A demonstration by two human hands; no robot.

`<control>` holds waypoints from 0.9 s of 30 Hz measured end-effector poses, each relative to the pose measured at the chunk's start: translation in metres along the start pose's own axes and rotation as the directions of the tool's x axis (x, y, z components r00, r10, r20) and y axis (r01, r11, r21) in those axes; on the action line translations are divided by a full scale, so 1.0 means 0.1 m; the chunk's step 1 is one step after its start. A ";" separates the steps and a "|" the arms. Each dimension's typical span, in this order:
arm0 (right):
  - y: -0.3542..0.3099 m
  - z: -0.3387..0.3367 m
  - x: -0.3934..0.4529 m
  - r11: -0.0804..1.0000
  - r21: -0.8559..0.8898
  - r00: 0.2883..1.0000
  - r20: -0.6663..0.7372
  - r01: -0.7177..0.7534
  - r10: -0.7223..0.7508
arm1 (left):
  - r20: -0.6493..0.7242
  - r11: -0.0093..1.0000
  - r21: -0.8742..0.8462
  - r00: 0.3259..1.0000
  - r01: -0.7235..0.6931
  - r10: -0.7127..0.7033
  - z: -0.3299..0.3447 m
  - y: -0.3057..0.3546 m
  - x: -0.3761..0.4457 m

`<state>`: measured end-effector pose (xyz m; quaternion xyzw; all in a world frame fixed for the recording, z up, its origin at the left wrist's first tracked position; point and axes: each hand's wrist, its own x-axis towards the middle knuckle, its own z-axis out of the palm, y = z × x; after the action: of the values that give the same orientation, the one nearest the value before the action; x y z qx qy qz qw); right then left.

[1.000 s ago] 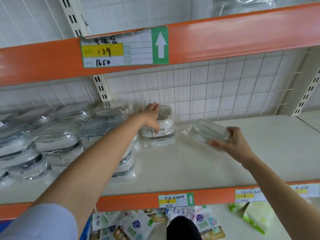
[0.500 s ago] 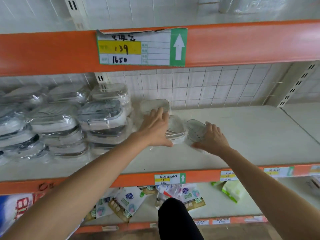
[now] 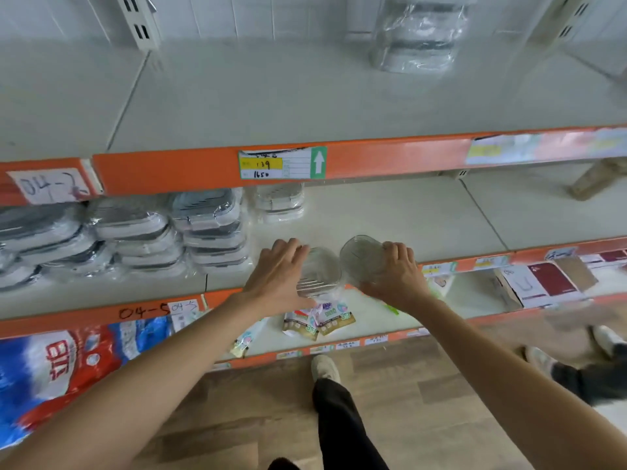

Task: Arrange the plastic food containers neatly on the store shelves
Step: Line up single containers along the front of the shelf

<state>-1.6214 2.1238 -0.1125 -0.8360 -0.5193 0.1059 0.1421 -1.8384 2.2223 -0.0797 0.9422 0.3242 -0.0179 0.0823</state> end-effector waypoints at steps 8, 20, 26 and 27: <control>-0.01 -1.03 -0.66 0.994 0.089 0.981 -0.188 0.065 -0.047 | -0.146 0.972 0.054 0.961 -0.231 0.236 -0.91 0.45 -0.38; -0.24 -2.18 -0.51 0.990 0.097 0.944 -0.324 0.106 -0.069 | -0.461 0.980 -0.200 0.884 -0.015 -0.081 -2.02 0.44 -0.26; -0.46 -2.52 0.26 0.994 0.099 0.993 -0.106 0.054 -0.043 | -0.279 0.951 -0.253 0.927 0.179 -0.249 -2.16 0.35 -0.15; -0.47 -2.60 0.39 0.995 0.093 0.999 -0.030 0.036 -0.033 | -0.253 0.932 -0.287 0.921 0.220 -0.295 -2.19 0.31 -0.11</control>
<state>-1.5592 2.1457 0.1462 -0.8209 -0.5260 0.1158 0.1900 -1.8322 2.2280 0.1421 0.8648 0.4543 0.1523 0.1499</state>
